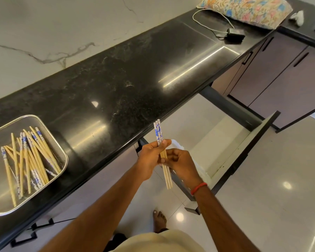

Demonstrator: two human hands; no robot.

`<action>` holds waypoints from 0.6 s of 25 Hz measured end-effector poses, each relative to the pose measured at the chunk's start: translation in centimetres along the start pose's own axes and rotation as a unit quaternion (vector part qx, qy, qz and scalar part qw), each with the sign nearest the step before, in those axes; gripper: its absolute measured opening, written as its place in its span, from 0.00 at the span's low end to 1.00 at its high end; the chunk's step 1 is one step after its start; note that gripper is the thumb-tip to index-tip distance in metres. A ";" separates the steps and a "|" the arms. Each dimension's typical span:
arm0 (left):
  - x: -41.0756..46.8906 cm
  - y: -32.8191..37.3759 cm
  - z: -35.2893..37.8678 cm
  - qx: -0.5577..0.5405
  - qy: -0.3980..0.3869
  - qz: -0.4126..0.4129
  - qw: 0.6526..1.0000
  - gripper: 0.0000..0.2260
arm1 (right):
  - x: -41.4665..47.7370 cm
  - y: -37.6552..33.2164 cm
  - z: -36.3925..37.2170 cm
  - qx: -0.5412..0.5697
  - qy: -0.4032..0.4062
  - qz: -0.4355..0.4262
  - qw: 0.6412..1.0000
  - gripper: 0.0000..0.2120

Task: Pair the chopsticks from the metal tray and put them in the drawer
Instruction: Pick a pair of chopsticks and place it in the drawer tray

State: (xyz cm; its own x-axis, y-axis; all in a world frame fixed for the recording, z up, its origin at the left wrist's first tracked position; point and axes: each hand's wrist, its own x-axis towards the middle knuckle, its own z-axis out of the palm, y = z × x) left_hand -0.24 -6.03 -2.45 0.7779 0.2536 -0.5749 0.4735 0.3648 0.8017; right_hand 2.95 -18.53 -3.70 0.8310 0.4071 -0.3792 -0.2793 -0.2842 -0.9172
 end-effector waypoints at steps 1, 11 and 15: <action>0.2 -0.1 0.0 0.007 -0.007 -0.004 1.000 0.11 | 0.4 0.0 -0.8 -0.021 -0.011 -0.006 1.000 0.11; 1.3 -2.4 -1.9 0.004 0.010 -0.086 0.996 0.15 | 6.1 5.7 -6.6 -0.194 0.061 0.006 0.979 0.09; 0.7 -3.7 -2.9 -0.011 0.014 -0.093 0.995 0.12 | 6.3 9.2 -6.6 -0.352 0.023 0.036 0.935 0.03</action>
State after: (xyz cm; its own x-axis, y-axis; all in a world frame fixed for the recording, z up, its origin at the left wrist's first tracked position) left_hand -2.64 -4.60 -6.36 0.6651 0.2043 -0.7182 0.5998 0.4267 0.6768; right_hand 8.83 -24.27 -13.71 0.8466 0.3322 -0.4159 0.0372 -0.8164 -0.5763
